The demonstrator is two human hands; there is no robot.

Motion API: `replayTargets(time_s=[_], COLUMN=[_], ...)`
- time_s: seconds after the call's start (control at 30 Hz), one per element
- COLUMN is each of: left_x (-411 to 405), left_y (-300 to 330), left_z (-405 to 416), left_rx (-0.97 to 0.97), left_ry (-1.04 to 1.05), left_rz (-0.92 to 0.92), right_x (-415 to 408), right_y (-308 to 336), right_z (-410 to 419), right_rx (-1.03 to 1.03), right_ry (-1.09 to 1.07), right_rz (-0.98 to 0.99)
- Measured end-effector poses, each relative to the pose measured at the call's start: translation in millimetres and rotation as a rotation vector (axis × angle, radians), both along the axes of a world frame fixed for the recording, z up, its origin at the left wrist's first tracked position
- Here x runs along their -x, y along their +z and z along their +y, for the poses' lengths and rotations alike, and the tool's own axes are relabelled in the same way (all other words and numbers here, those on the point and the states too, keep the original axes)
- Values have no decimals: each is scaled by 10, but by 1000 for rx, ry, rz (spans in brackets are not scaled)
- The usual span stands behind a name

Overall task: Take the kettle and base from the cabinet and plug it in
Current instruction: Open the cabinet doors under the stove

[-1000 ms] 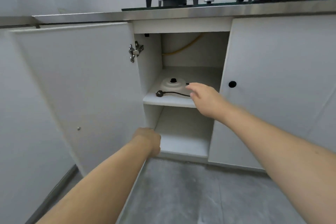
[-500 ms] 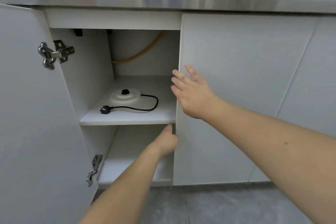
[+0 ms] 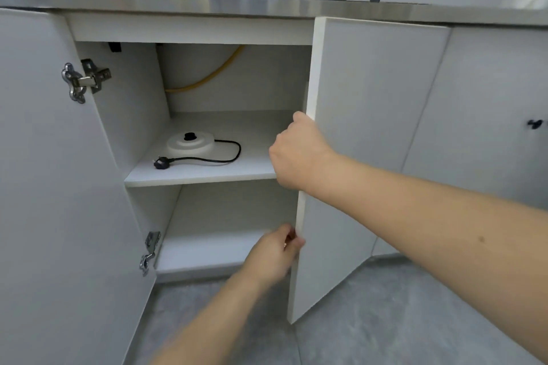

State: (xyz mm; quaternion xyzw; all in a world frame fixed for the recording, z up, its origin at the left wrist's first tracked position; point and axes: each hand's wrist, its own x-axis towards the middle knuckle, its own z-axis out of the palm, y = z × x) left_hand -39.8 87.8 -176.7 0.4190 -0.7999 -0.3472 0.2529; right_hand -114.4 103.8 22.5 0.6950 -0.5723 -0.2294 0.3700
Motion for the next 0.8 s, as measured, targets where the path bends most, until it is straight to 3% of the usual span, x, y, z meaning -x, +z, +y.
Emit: replayTargets(time_s=[0.13, 0.27, 0.43, 0.67, 0.8], left_x=[224, 565, 1004, 1868, 2370], left_y=[52, 31, -38, -167, -63], left_z=[338, 521, 753, 1288, 1550], left_rx=[-2, -169, -115, -26, -77], left_ry=[-163, -338, -200, -146, -116], left_rz=[-60, -52, -123, -186, -148], right_x=[232, 510, 986, 1824, 2273], right_y=[79, 44, 26, -58, -10], right_z=[442, 776, 885, 1351, 1621], right_rx=[-61, -159, -143, -97, -28], right_ry=[-162, -435, -707, -668, -551], right_rz=[73, 101, 152, 274, 221])
